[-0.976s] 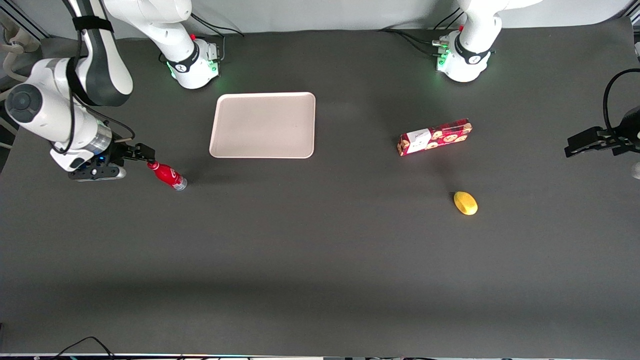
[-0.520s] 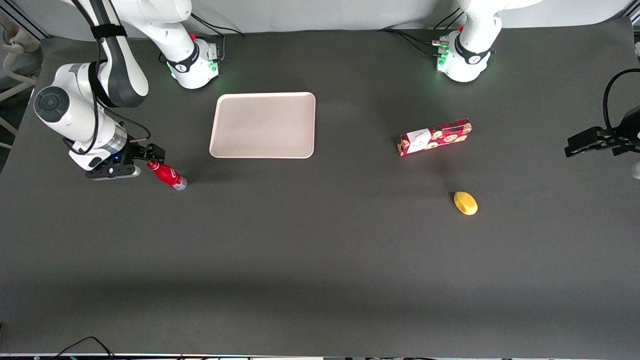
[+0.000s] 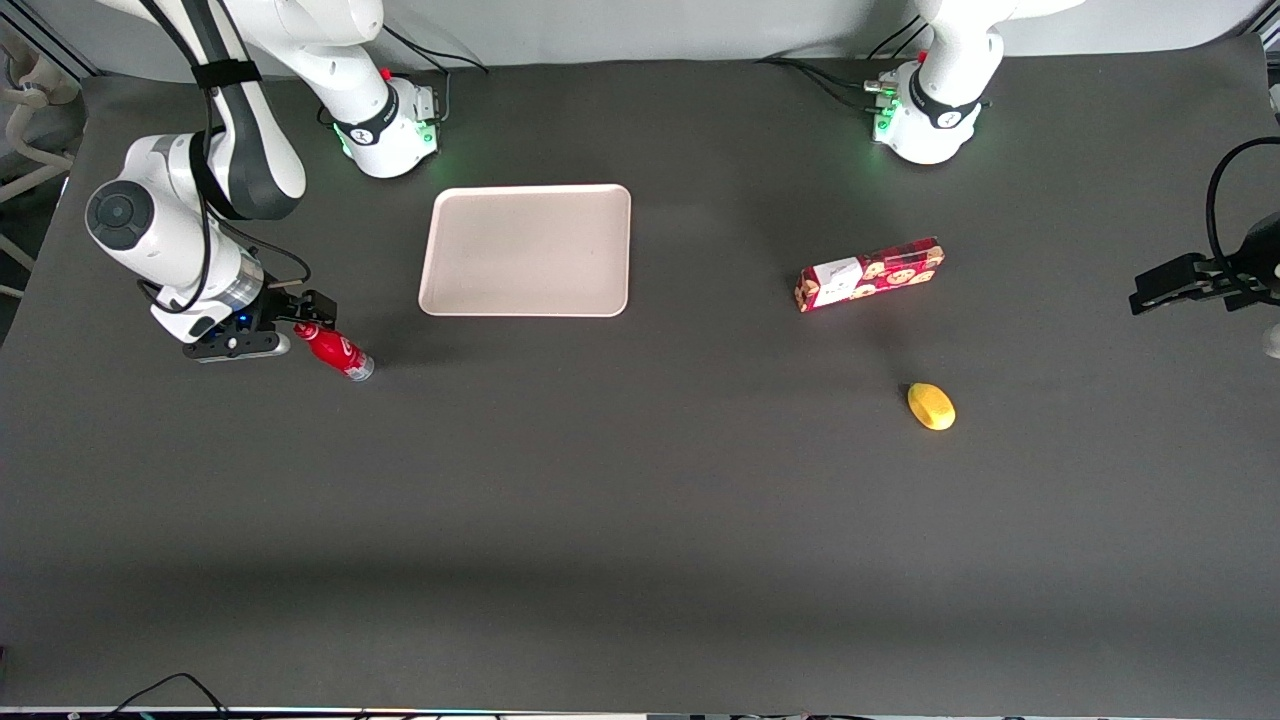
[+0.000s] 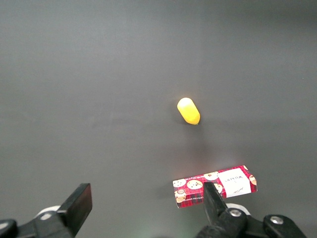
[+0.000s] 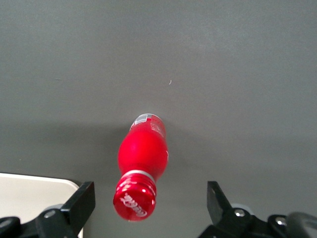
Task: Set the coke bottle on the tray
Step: 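Lower the right gripper around the bottle neck and close it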
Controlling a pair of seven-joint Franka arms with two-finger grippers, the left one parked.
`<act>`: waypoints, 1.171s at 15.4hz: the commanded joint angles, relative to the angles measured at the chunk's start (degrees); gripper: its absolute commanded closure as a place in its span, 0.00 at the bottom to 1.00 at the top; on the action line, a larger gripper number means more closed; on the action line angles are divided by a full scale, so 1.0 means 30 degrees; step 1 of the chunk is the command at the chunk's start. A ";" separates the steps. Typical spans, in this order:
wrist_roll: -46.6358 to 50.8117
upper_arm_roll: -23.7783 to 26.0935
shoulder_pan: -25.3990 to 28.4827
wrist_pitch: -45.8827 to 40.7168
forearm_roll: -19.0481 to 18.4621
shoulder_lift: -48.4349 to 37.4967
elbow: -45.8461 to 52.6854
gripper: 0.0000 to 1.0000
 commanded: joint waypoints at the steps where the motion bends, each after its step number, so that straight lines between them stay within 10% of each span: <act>1: -0.0371 0.0124 -0.0160 0.0531 -0.0290 0.0234 -0.0057 0.00; 5: -0.0371 0.0124 -0.0189 0.0793 -0.0290 0.0469 -0.0028 0.02; 13: -0.0049 0.0446 -0.0189 0.0824 -0.0114 0.0586 0.0059 0.82; 18: 0.0593 0.0446 -0.0131 0.0503 -0.0055 0.0441 0.0323 1.00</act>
